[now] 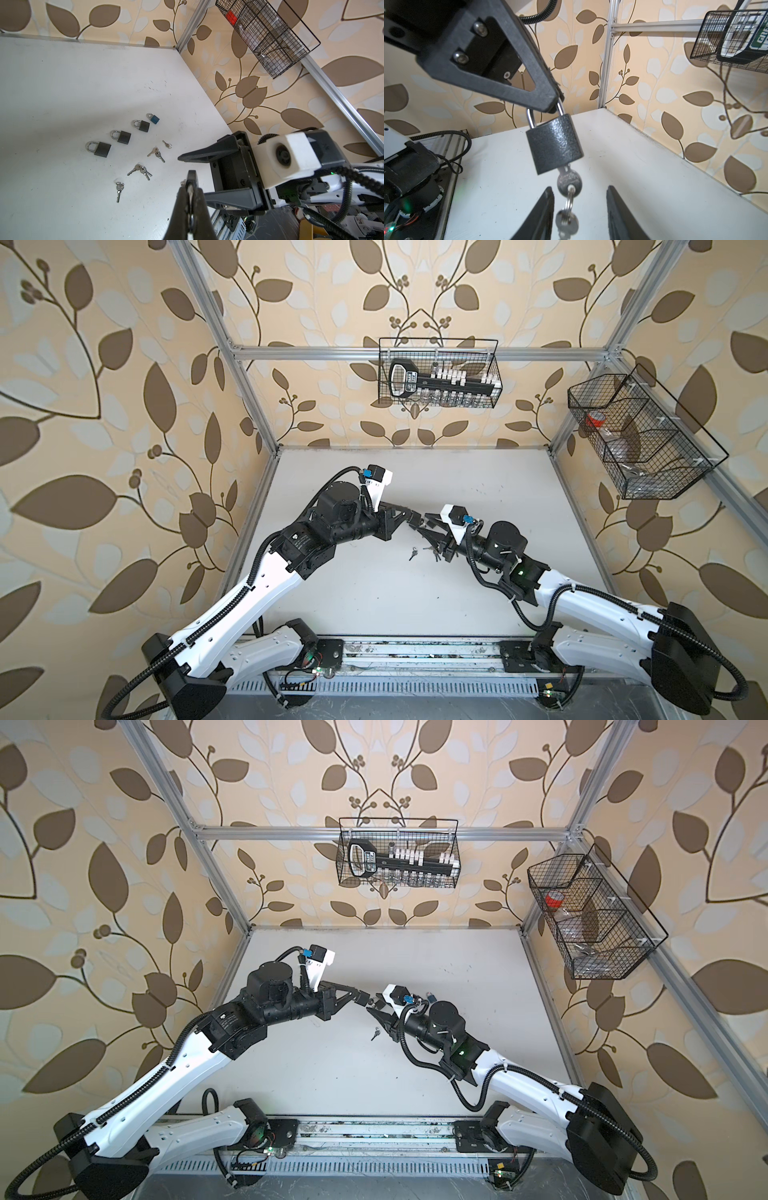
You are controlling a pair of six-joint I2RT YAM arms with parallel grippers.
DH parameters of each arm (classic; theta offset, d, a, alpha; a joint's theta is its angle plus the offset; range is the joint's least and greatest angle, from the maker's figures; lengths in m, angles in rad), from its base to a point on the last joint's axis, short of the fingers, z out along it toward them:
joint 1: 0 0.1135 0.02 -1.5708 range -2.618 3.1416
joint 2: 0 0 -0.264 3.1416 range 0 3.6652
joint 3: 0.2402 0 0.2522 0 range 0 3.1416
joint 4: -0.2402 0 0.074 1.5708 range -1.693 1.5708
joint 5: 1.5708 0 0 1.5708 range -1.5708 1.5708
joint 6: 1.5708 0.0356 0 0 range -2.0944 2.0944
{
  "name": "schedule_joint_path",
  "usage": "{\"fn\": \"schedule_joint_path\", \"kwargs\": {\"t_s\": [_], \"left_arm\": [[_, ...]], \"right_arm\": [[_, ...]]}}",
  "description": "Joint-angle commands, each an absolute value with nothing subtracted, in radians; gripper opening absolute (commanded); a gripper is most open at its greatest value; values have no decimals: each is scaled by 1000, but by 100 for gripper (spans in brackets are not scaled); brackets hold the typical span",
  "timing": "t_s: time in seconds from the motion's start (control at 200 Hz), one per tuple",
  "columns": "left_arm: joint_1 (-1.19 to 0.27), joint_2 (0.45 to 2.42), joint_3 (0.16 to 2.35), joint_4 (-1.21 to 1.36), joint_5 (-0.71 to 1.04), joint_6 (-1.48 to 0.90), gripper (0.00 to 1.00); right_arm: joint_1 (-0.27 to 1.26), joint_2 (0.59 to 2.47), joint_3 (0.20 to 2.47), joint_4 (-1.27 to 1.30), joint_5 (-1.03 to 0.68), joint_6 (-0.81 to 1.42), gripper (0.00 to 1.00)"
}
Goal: Lock with the key
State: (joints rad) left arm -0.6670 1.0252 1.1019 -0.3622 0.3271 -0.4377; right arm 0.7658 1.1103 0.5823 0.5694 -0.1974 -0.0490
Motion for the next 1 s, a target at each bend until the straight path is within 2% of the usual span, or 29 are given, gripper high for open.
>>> {"fn": "schedule_joint_path", "kwargs": {"t_s": [0.0, 0.48, 0.995], "left_arm": [[-669, 1014, 1115, -286, 360, -446, 0], [-668, 1008, 1110, -288, 347, -444, 0], [-669, 1000, 1109, -286, 330, -450, 0]], "right_arm": [[771, 1126, 621, 589, -183, -43, 39], [771, 1125, 602, 574, -157, -28, 26], [771, 1114, 599, 575, -170, -19, 0]]}}
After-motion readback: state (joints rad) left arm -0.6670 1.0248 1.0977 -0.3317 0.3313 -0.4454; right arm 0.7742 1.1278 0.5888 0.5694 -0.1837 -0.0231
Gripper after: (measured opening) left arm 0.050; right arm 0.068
